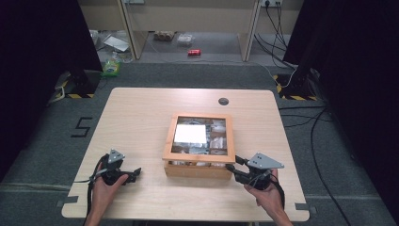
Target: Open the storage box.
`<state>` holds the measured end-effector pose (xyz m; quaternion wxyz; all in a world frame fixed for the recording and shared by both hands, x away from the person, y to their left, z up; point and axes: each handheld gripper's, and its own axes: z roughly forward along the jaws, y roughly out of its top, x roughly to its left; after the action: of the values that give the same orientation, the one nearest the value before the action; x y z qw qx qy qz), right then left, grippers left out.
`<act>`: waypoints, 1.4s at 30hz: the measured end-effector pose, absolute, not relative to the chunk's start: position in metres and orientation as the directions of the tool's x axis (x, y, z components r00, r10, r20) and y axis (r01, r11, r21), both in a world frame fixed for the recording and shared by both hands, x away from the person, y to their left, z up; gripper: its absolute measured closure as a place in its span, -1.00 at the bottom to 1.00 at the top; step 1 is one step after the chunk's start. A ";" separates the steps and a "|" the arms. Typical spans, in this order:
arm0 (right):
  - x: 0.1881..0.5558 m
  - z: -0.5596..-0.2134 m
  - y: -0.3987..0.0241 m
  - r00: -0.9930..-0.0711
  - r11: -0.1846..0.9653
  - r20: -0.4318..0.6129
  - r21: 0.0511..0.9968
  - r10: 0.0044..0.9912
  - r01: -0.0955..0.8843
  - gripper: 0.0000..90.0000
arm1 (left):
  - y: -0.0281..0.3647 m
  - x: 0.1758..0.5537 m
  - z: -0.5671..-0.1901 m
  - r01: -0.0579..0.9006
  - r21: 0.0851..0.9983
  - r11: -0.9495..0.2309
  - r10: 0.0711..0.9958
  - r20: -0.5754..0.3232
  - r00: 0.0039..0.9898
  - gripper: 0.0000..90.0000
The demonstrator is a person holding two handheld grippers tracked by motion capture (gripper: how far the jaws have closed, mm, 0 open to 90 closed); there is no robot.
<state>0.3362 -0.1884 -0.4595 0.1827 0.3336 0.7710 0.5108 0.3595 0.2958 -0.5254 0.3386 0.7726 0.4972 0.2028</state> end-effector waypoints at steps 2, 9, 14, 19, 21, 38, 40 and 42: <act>0.338 -0.458 -0.188 -0.712 0.253 0.061 0.911 0.699 0.326 0.29 | 0.296 0.360 -0.525 0.631 0.725 -0.276 0.906 -0.023 0.423 -1.00; 0.357 -0.442 -0.186 -0.698 0.192 0.098 0.926 0.709 0.325 0.30 | 0.296 0.360 -0.525 0.631 0.725 -0.276 0.906 -0.024 0.423 -1.00; 0.366 -0.436 -0.185 -0.694 0.165 0.112 0.933 0.712 0.321 0.30 | 0.296 0.360 -0.525 0.631 0.725 -0.276 0.906 -0.023 0.423 -1.00; 0.376 -0.426 -0.179 -0.694 0.138 0.120 0.942 0.710 0.305 0.31 | 0.296 0.360 -0.525 0.631 0.725 -0.276 0.906 -0.024 0.423 -1.00; 0.379 -0.422 -0.178 -0.691 0.128 0.123 0.945 0.712 0.300 0.31 | 0.296 0.360 -0.525 0.631 0.725 -0.276 0.906 -0.024 0.423 -1.00; 0.407 -0.391 -0.175 -0.683 0.134 0.089 0.955 0.725 0.266 0.33 | 0.296 0.360 -0.525 0.631 0.725 -0.276 0.906 -0.024 0.423 -1.00; 0.410 -0.389 -0.174 -0.681 0.137 0.086 0.954 0.728 0.267 0.32 | 0.296 0.360 -0.525 0.631 0.725 -0.276 0.906 -0.024 0.423 -1.00; 0.412 -0.387 -0.174 -0.679 0.139 0.084 0.953 0.730 0.268 0.32 | 0.296 0.360 -0.525 0.631 0.725 -0.276 0.906 -0.024 0.423 -1.00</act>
<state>0.4123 -0.1738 -0.3871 0.2067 0.3436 0.7258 0.5590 0.3595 0.2957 -0.5254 0.3386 0.7725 0.4974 0.2028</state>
